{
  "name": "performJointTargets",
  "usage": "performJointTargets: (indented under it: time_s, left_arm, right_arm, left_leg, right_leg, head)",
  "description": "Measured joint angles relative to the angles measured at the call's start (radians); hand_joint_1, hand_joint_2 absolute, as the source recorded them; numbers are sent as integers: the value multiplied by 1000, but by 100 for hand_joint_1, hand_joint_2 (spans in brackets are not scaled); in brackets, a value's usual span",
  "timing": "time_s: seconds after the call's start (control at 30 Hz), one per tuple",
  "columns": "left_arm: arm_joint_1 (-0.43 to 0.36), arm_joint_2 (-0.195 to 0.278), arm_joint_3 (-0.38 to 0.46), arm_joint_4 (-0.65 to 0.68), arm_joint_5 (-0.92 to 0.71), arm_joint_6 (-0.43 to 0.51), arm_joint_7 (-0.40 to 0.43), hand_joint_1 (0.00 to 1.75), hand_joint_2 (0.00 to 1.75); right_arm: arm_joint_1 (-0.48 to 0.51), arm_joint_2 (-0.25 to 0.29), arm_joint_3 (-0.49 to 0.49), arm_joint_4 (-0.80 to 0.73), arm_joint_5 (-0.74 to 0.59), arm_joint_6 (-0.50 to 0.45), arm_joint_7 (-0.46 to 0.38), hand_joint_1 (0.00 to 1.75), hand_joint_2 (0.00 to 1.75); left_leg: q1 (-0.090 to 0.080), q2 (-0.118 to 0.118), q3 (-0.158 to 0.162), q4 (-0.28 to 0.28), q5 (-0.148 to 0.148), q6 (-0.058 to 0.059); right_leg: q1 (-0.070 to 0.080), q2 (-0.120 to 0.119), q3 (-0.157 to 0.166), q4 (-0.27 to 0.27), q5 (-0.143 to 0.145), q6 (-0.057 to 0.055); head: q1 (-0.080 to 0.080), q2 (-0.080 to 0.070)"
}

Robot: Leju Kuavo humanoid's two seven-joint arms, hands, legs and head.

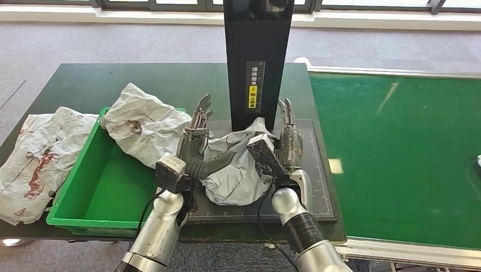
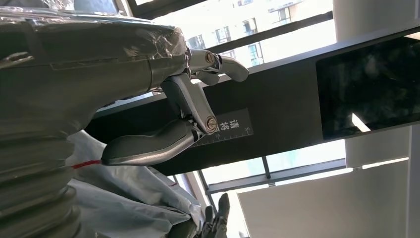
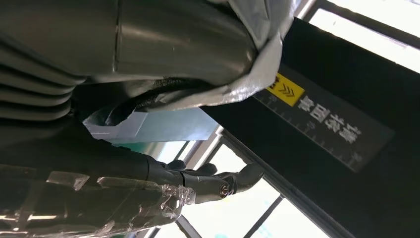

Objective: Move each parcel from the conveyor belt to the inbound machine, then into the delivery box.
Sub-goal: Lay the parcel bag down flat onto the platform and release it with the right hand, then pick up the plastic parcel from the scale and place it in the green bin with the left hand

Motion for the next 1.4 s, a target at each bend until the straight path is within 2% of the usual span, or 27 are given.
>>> performJointTargets:
  time_s: [0.3, 0.53, 0.67, 0.87, 1.07, 1.2, 1.33, 1.4]
  left_arm:
    - [14, 4, 1, -14, -31, 0, -1, 0, 175]
    - [19, 7, 2, -22, -50, -14, 4, 0, 175]
    - [17, 6, -13, -4, -179, -71, 55, 0, 175]
    - [-22, -6, -108, 154, -382, -82, 138, 0, 175]
    - [-89, -23, -212, 362, -382, -1, 210, 0, 175]
    - [-125, -29, -238, 474, -408, 58, 250, 0, 175]
    - [-150, -31, -251, 541, -459, 84, 287, 175, 175]
    - [-156, -31, -260, 561, -482, 94, 300, 175, 175]
  right_arm:
    - [-10, -24, -8, 40, 187, -30, 160, 0, 0]
    - [-3, -48, -18, 38, 217, -42, 186, 0, 0]
    - [36, -56, -63, -26, 246, -100, 200, 0, 0]
    - [90, -60, -164, -149, 260, -66, 162, 0, 0]
    - [92, -58, -196, -169, 273, -71, 139, 0, 0]
    - [92, -58, -203, -183, 268, -73, 123, 0, 0]
    - [92, -56, -204, -200, 266, -72, 115, 0, 0]
    - [92, -56, -204, -207, 264, -71, 114, 0, 0]
  left_leg:
    - [0, 0, 0, 0, 0, 0]
    - [0, 0, 0, 0, 0, 0]
    - [0, -1, 0, 1, 0, 0]
    - [-1, 0, 0, 1, -1, 1]
    - [-1, 0, 0, 1, -1, 1]
    - [-1, 0, 0, 1, -1, 1]
    - [-1, 1, 0, 1, -1, 1]
    - [-1, 1, 0, 1, -1, 1]
  right_leg:
    - [0, 0, 0, 0, 0, 0]
    - [0, 0, 0, 0, 0, 0]
    - [0, -1, -1, 0, 0, 0]
    - [-1, 1, -1, -1, 0, 1]
    - [-1, 1, 0, -1, 1, 1]
    - [0, 1, 0, -1, 1, 0]
    - [0, 1, 0, 0, 1, 0]
    - [-1, 1, 0, 0, 1, 1]
  head:
    - [0, 0]
    - [0, 0]
    - [0, 0]
    - [0, 0]
    - [0, 0]
    - [0, 0]
    - [0, 0]
    - [0, 0]
